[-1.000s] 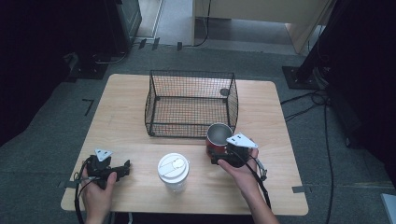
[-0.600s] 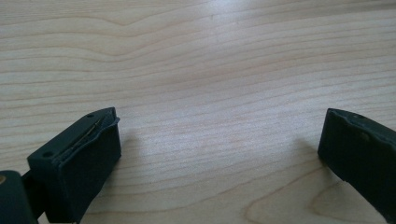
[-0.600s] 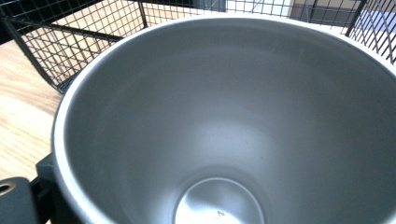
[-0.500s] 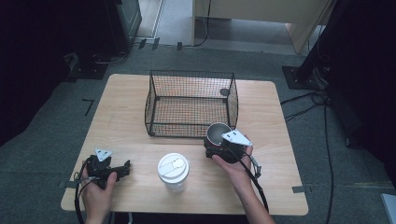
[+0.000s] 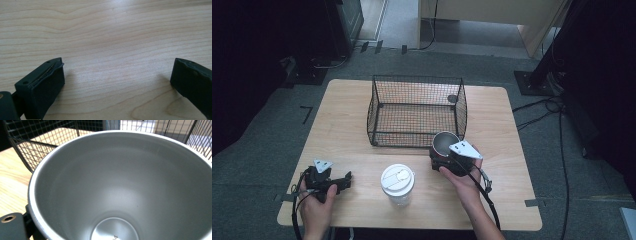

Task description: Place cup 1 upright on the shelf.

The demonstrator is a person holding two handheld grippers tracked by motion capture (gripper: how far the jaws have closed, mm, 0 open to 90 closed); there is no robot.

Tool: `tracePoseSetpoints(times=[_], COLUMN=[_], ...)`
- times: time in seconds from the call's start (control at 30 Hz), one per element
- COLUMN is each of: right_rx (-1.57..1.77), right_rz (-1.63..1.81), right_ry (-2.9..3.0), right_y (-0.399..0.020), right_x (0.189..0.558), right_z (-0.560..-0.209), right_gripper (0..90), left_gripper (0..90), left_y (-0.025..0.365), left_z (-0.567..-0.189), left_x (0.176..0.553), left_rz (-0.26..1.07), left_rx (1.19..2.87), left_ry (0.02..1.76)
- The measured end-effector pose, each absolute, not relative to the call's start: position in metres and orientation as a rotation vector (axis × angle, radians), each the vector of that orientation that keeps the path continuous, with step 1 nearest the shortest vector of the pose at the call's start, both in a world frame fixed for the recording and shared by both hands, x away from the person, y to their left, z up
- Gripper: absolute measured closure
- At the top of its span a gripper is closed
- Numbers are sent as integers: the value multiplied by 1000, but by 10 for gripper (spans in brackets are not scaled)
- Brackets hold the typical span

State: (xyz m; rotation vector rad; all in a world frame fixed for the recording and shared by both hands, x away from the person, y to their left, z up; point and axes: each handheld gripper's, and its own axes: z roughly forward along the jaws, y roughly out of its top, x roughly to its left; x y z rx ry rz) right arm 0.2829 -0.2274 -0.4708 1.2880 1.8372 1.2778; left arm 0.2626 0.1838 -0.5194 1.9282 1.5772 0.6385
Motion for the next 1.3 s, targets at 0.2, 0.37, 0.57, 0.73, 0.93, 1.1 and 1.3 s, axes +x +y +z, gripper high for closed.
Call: tracePoseSetpoints(times=[0.2, 0.37, 0.57, 0.73, 0.93, 1.1, 1.3], right_rx=[1269, 1242, 1210, 1162, 1127, 1106, 1082], right_rz=[1303, 1328, 1360, 1392, 1414, 1426, 1444], right_ry=[1825, 1813, 1789, 1756, 1727, 1710, 1687], right_y=[-227, -225, -223, -222, -219, -218, -217], right_x=[280, 278, 276, 274, 275, 276, 280], right_z=[-463, -455, -444, -431, -416, -407, -394], right_gripper=[71, 71, 71, 71, 71, 72, 72], left_gripper=[0, 0, 0, 0, 0, 0, 0], left_y=[184, 184, 184, 184, 184, 184, 184], left_z=[-519, -519, -519, -520, -519, -519, -519], left_x=[263, 263, 263, 263, 263, 263, 263], left_rz=[639, 638, 638, 639, 639, 637, 639], left_rx=[1929, 1929, 1929, 1926, 1927, 1927, 1927], left_ry=[1577, 1577, 1577, 1577, 1577, 1578, 1577])
